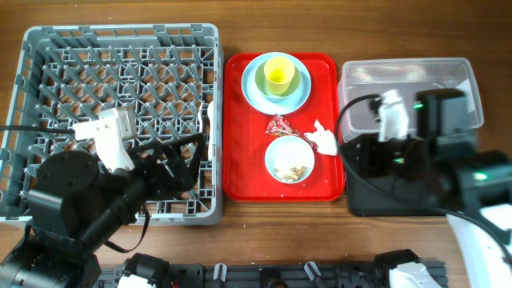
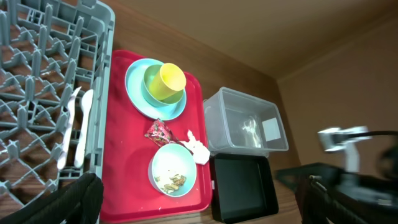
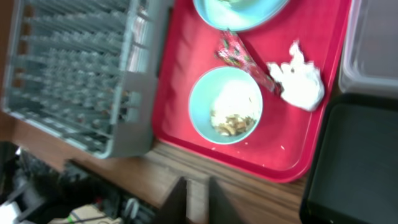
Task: Sort waste into correct bins and load items into the dishwasher rack
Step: 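Retract the left arm and move the right gripper to the small teal bowl, then grasp the rim of the small teal bowl with the right gripper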
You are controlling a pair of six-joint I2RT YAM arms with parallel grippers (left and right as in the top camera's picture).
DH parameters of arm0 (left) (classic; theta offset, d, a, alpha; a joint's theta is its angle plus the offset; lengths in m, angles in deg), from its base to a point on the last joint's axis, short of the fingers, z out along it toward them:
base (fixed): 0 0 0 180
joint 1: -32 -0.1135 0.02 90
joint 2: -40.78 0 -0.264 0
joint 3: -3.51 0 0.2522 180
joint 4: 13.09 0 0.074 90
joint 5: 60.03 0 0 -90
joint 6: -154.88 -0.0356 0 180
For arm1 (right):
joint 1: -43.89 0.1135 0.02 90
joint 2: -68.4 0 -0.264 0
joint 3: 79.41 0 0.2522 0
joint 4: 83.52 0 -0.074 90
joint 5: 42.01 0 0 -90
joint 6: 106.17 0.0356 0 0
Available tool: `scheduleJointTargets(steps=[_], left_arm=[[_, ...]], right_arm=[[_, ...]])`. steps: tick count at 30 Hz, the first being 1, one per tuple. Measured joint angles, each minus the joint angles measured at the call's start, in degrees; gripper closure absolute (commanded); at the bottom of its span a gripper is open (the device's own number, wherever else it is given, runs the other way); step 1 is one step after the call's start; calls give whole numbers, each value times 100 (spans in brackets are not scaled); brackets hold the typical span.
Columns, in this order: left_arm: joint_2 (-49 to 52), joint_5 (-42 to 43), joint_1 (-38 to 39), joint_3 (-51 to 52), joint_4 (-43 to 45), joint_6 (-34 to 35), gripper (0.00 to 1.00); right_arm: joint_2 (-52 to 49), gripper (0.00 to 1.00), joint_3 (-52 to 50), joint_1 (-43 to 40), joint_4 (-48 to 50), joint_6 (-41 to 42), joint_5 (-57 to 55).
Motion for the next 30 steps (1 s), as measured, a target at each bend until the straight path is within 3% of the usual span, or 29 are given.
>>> scheduleJointTargets(steps=[5, 7, 10, 16, 22, 30], left_arm=[[0, -7, 0, 0, 0, 0, 0], [0, -17, 0, 0, 0, 0, 0], [0, -20, 0, 0, -2, 0, 0], [0, -20, 0, 0, -2, 0, 0], [0, -20, 0, 0, -2, 0, 0], [0, -20, 0, 0, -2, 0, 0]], right_arm=[[-35, 94, -1311, 748, 1244, 540, -688], [-42, 85, -1683, 1241, 1768, 732, -927], [-162, 76, -1790, 1961, 2256, 929, -1423], [-1360, 71, -1790, 3552, 3628, 1062, -2437], [-2330, 71, -1790, 3851, 4304, 1080, -3141], [-2903, 66, -1790, 3851, 4371, 1078, -3259]])
